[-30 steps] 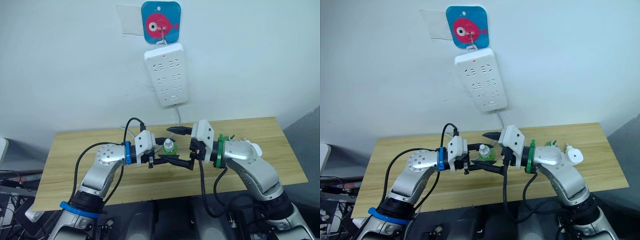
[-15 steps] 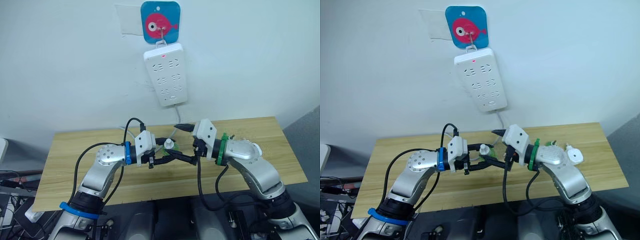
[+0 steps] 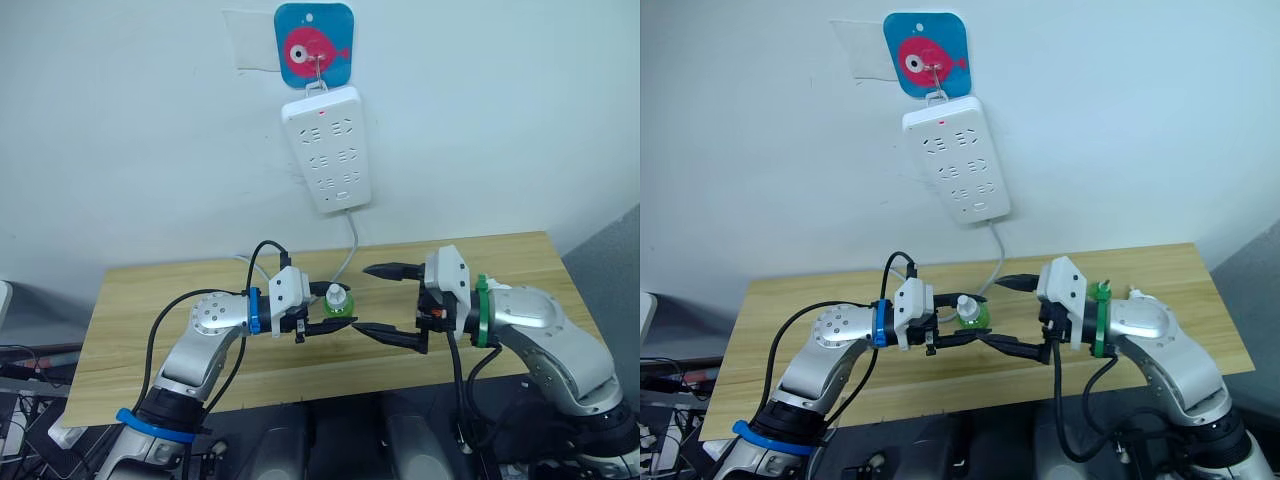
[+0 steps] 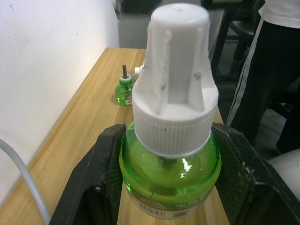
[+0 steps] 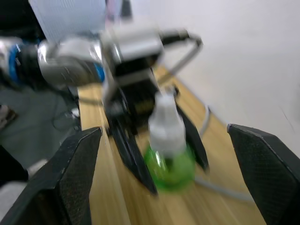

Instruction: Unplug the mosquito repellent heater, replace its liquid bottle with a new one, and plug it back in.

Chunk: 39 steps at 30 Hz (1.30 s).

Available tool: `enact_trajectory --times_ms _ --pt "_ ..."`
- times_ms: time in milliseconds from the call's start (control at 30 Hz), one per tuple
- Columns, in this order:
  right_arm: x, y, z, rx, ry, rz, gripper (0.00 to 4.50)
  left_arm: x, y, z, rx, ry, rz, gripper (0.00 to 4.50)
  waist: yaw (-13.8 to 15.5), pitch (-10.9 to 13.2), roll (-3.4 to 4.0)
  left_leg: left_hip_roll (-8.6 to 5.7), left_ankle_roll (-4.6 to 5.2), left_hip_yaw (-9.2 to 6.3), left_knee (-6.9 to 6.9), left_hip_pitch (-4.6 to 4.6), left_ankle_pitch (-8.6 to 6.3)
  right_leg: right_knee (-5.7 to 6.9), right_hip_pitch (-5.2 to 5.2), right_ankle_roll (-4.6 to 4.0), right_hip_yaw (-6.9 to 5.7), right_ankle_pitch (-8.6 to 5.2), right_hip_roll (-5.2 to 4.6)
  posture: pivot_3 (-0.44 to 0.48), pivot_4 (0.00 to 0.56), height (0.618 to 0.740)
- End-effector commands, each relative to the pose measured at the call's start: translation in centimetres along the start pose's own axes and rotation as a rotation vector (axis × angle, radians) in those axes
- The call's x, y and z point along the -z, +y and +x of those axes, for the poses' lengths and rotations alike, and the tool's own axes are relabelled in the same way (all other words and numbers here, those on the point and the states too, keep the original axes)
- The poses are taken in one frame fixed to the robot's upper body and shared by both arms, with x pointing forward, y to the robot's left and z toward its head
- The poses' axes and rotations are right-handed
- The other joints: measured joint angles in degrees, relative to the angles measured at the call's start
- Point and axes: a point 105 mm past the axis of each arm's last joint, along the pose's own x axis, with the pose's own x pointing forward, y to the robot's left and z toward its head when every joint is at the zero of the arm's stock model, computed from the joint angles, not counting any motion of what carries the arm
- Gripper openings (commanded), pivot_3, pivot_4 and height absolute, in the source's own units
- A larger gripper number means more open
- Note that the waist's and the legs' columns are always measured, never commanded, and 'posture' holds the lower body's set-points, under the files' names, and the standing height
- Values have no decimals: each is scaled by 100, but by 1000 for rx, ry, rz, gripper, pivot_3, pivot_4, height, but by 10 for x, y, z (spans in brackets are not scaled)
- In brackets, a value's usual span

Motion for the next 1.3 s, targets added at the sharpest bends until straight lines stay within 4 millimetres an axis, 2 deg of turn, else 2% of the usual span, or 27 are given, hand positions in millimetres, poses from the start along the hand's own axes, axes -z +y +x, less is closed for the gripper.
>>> enact_trajectory --times_ms 33,67,167,233,467,500,633,800,933,1100,1167,1233,1300 --pt "-8 4 11 2 -32 -15 4478 -13 -5 4 36 -37 41 2227 2 0 0 0 0 0 0 -1 0 0 -1 0 0 0 0 -102 268 740" --pt "-9 3 14 8 -39 -11 4478 -13 -5 4 39 -37 42 2227 5 0 0 -1 0 0 0 -1 0 -2 -1 0 0 0 0 -102 268 740" --pt "-9 0 17 23 -45 -6 3871 -13 -6 4 43 -36 42 2227 13 0 0 -5 -1 0 1 -2 0 -4 -1 0 1 0 -4 -102 268 740" --pt "-6 0 18 28 -34 -5 3208 -14 -5 4 45 -38 43 2227 14 0 0 -6 0 0 1 -1 0 -4 0 0 0 0 -5 -100 282 740" --pt "3 3 18 3 17 -57 469 -17 -5 7 51 -45 41 2227 8 1 1 -4 0 0 -1 -1 0 -3 -2 0 0 0 -3 -100 290 740" --pt "4 3 18 1 25 -72 195 -17 -5 7 51 -45 41 2227 8 0 0 -4 0 1 0 -2 0 -3 -1 0 0 0 -3 -100 290 740" --pt "0 3 18 -3 3 -81 201 -17 -4 7 47 -45 40 2227 7 1 0 -4 0 1 0 -1 0 -3 -1 0 0 0 -3 -97 291 740" --pt "-26 9 9 -28 -97 -57 201 -13 -4 3 43 -35 37 2227 8 1 0 -4 0 0 0 -2 0 -3 -1 0 1 0 -4 -94 292 740" --pt "-47 3 1 5 -141 -38 201 -11 -3 1 38 -27 31 2227 9 1 0 -3 0 -1 0 -2 0 -3 0 0 1 0 -5 -94 292 740" --pt "-66 -28 -18 220 -184 20 201 -7 -2 -2 32 -16 29 2227 7 6 2 -3 1 -3 -3 -4 -1 -5 0 0 1 0 -7 -114 322 740" --pt "-58 -48 -32 398 -168 63 201 -6 -4 -3 24 -16 25 2227 8 9 2 -3 2 -3 -4 -5 -1 -6 -1 -1 2 0 -8 -117 313 740" --pt "-30 -63 -48 574 -77 65 201 -6 -4 -3 15 -21 18 2227 24 9 1 -3 2 -6 -7 -5 -1 -9 -1 -2 5 -1 -10 -122 314 740" --pt "-4 -69 -60 684 -10 78 201 -6 -5 -2 11 -24 14 2227 31 11 0 -5 1 -15 -8 -13 -1 -16 -1 -2 3 -1 -11 -125 330 740"
